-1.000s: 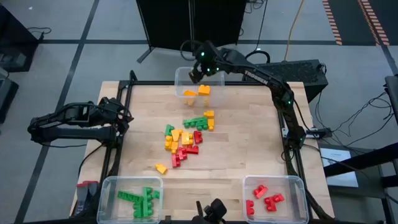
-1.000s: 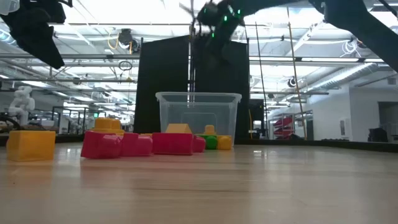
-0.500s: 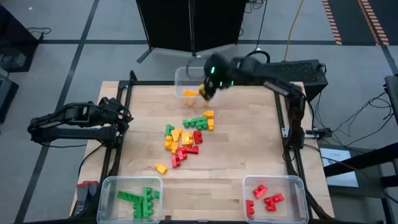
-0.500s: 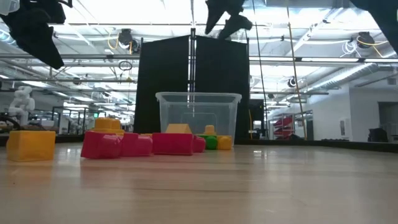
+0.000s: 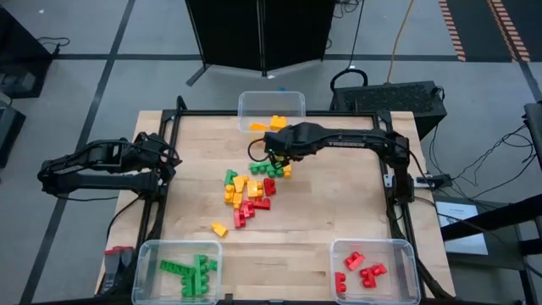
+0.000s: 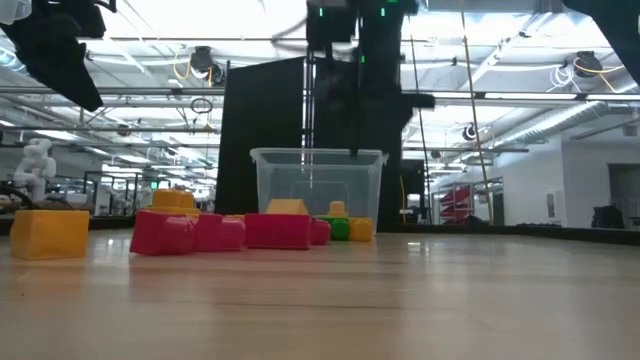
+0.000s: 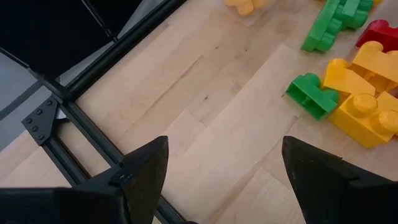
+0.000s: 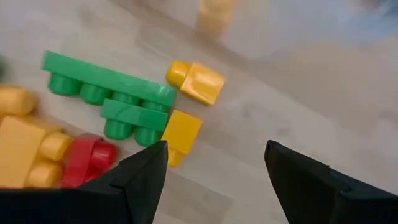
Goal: Sort blocks
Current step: Put the yellow game piece into the top transparent bin
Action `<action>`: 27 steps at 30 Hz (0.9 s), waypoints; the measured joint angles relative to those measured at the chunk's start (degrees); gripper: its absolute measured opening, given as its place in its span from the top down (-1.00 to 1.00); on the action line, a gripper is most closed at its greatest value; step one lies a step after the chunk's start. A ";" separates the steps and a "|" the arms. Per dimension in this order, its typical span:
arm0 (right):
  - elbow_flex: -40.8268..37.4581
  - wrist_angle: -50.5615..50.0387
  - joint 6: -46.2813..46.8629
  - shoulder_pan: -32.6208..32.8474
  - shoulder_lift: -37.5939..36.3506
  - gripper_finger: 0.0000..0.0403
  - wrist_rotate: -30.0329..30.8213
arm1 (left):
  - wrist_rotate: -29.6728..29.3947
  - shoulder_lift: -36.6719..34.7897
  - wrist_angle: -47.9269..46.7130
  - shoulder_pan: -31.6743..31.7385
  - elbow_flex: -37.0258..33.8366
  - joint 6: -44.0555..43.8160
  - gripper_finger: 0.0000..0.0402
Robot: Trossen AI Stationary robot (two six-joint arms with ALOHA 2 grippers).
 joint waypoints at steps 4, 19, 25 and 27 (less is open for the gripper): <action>-7.07 7.13 3.45 -0.67 -0.02 -0.31 -3.11 | 0.07 0.00 -0.08 0.00 0.00 -0.04 -0.43; -20.25 27.69 8.73 -2.89 -0.04 -0.31 -8.92 | 0.44 -0.02 -0.22 0.01 0.00 0.11 -0.43; -22.35 27.29 8.87 -2.89 -0.31 -0.31 -8.63 | 0.44 -0.01 -0.21 0.01 0.00 0.17 -0.43; -22.93 27.47 8.93 -2.88 -0.37 -0.31 -8.62 | 0.44 -0.01 -0.22 0.00 0.00 0.15 -0.43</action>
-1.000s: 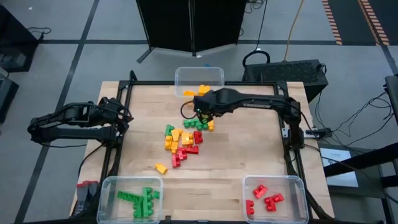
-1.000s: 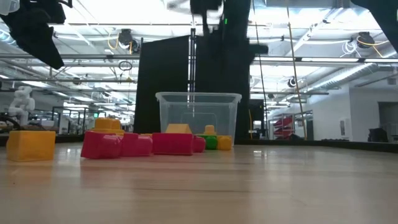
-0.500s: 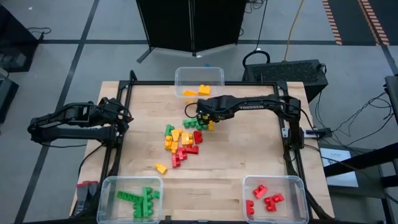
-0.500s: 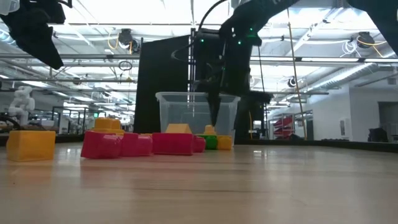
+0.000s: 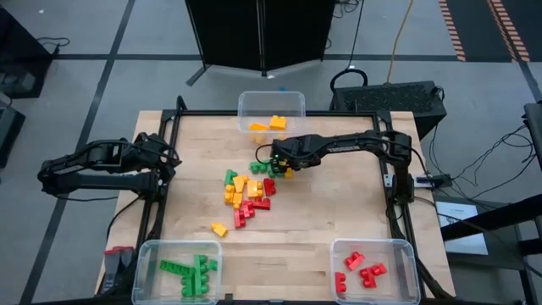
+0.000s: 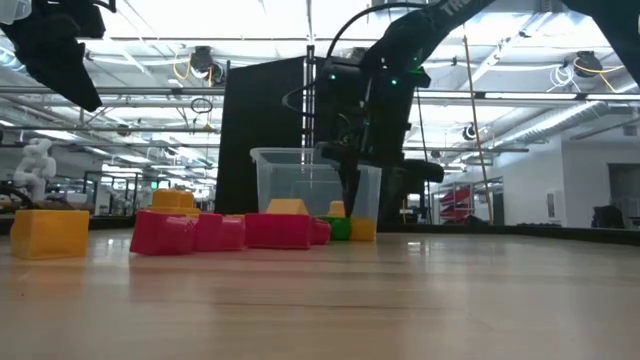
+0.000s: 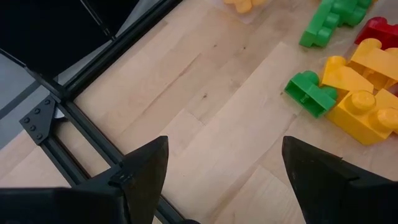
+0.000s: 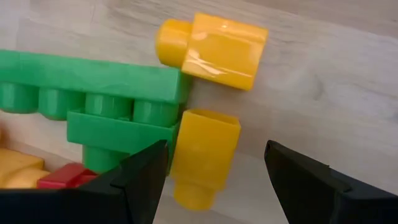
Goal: Sort blocks
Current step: Put the yellow game piece into the top transparent bin
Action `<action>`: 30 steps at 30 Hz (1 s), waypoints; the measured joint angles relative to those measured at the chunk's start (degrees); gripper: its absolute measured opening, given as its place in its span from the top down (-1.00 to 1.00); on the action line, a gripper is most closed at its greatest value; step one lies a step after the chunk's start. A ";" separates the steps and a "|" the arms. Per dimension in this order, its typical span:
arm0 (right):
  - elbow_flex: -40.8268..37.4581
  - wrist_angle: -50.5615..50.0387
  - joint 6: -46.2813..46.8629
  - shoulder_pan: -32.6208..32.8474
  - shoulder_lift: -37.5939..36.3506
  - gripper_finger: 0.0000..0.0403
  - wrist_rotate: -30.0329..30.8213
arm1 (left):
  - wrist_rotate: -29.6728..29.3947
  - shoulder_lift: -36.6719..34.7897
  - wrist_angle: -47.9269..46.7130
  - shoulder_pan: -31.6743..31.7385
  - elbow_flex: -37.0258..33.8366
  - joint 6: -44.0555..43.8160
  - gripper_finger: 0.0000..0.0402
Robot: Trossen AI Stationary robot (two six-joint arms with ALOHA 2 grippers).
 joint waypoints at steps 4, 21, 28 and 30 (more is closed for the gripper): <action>-0.34 -1.67 -0.61 -0.13 -0.04 -0.31 0.14 | 0.00 0.01 0.00 0.01 0.00 0.02 -0.43; -0.67 -7.34 -4.65 -0.08 0.39 -0.30 0.92 | 0.00 0.01 0.00 -0.01 0.00 -0.07 -0.43; -1.06 -7.71 -8.85 -0.10 0.35 -0.14 0.36 | -0.01 0.01 0.00 0.00 0.00 -0.09 -0.43; -1.73 -7.05 -8.87 -0.10 0.35 -0.07 -0.64 | 0.00 -0.01 0.00 0.01 0.00 -0.09 -0.43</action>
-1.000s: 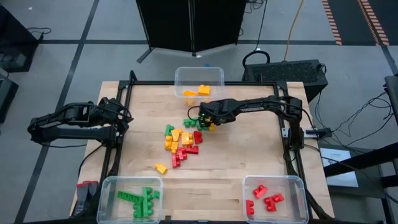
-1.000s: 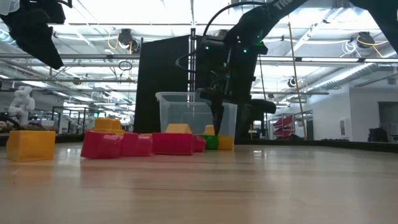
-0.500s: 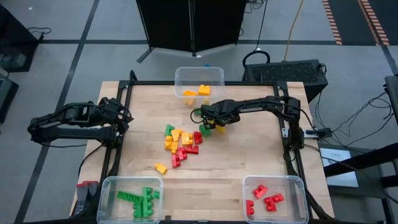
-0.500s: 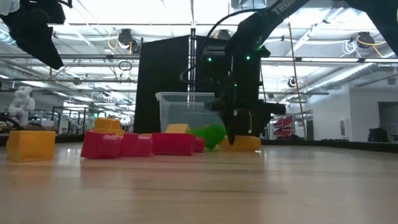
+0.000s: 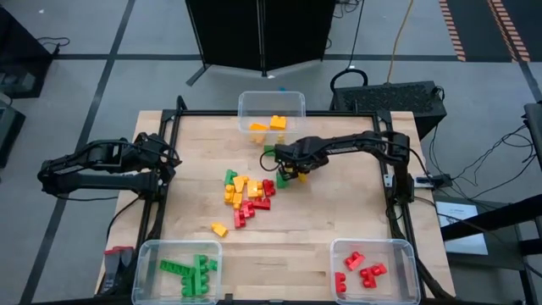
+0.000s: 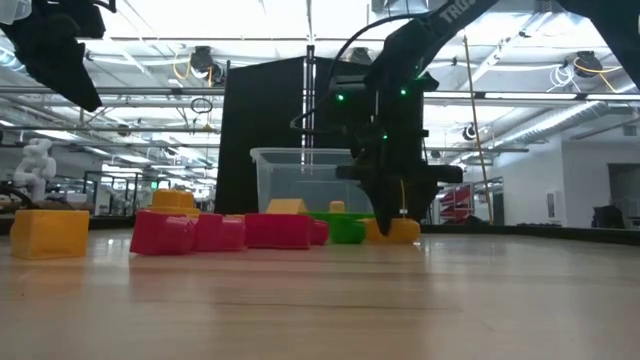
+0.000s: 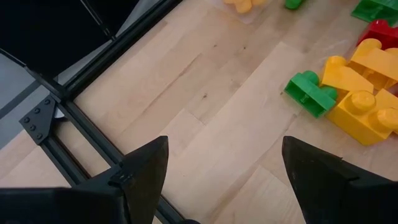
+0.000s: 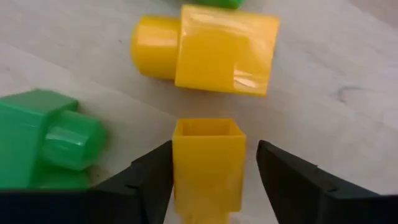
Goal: Sort blocks
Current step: Put the yellow game piece into the top transparent bin
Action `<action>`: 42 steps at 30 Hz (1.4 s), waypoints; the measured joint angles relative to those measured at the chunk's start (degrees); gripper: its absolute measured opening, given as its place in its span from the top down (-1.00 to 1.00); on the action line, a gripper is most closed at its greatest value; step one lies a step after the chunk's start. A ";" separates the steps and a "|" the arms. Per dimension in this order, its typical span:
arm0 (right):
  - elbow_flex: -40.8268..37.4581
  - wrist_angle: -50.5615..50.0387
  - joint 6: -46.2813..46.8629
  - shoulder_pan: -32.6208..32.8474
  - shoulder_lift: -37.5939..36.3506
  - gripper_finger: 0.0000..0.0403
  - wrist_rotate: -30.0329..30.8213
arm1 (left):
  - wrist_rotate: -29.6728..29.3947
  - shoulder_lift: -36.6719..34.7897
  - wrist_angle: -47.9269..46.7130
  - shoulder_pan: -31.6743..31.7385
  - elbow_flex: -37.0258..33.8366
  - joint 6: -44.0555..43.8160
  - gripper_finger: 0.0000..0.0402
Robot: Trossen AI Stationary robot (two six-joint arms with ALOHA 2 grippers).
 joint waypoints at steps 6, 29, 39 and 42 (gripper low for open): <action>-2.82 3.60 -0.89 0.52 -0.18 0.17 -2.26 | -0.01 0.01 0.00 -0.01 0.00 -0.02 -0.43; 19.96 -2.14 -12.44 2.52 -2.21 0.43 -5.48 | -0.02 0.02 0.00 0.00 0.00 -0.39 -0.43; 37.96 1.02 -17.95 -4.08 -2.34 0.43 8.33 | -0.02 0.01 0.02 -0.02 0.00 -0.46 -0.43; 39.25 1.01 -17.95 -7.47 -2.34 0.43 9.35 | -0.03 0.00 0.02 0.00 0.00 -0.48 -0.43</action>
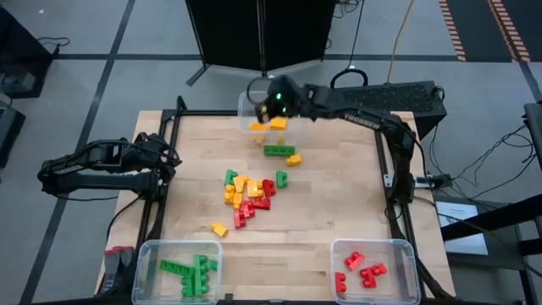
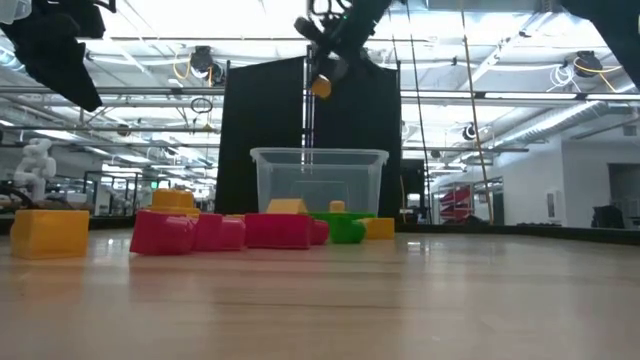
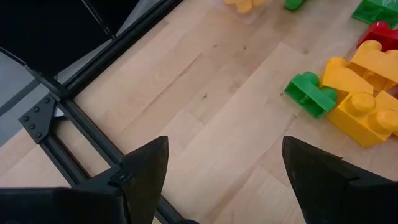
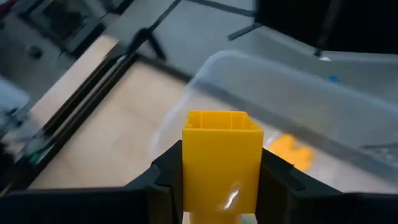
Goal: Sort blocks
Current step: Put the yellow game piece into the top transparent bin
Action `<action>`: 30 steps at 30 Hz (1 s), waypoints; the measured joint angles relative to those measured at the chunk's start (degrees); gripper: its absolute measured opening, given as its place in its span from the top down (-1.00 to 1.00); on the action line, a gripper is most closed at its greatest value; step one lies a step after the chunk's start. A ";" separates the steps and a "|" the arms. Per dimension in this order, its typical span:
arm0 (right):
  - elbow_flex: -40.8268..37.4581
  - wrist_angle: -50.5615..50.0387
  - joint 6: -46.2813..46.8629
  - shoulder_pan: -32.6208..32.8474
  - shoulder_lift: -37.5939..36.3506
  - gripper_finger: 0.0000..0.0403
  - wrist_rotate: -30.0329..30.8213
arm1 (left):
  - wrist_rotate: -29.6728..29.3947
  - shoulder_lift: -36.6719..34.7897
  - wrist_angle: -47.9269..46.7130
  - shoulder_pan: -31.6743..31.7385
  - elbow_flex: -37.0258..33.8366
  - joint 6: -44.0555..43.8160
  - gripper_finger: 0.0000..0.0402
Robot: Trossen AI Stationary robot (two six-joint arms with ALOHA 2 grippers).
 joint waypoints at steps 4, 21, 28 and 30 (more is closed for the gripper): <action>0.08 -0.32 0.38 -3.39 1.05 0.43 -0.17 | -0.19 0.02 0.02 -0.02 0.00 0.00 -0.43; 0.00 3.54 -0.30 -7.04 16.23 0.43 -15.33 | -0.45 0.02 0.02 -0.02 0.00 -0.09 -0.43; -0.03 3.82 -0.35 -7.07 18.18 0.43 -16.84 | -0.44 0.01 0.02 0.00 0.00 -0.17 -0.43; -0.03 4.01 -1.35 -7.07 18.18 0.42 -16.93 | -0.44 0.01 0.02 -0.01 0.00 0.01 -0.43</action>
